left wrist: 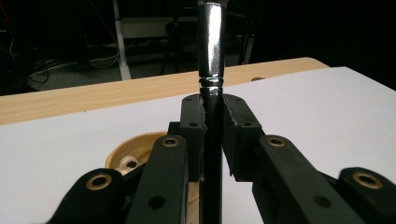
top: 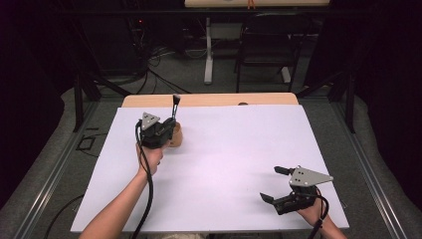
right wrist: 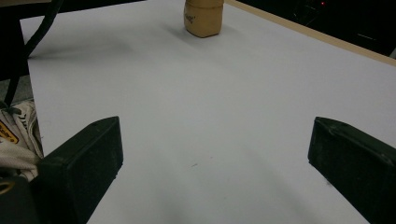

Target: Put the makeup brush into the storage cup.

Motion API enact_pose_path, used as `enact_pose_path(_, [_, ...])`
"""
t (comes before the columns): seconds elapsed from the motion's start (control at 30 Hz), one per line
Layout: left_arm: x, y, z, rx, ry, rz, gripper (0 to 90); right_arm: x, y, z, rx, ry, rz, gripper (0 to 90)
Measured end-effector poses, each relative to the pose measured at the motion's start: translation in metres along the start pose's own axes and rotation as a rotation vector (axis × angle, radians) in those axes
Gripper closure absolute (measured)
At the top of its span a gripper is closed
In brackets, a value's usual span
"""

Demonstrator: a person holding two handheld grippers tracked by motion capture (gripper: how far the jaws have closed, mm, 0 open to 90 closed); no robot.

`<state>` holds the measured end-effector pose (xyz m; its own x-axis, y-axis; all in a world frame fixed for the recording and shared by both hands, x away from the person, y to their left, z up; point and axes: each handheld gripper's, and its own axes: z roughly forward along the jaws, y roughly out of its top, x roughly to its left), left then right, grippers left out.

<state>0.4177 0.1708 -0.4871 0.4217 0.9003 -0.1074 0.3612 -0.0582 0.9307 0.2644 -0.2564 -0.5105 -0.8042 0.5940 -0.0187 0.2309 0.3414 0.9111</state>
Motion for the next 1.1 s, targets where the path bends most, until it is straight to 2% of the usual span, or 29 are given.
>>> enact_pose_path(0.43, [0.006,0.004,0.010,-0.030,0.023,-0.007,79.3,0.000,-0.001,0.001,0.005,-0.003,0.002,2.7])
enact_pose_path(1.1, [0.010,0.003,0.023,-0.029,0.039,0.001,79.3,-0.001,-0.001,0.000,0.008,-0.004,0.010,2.7])
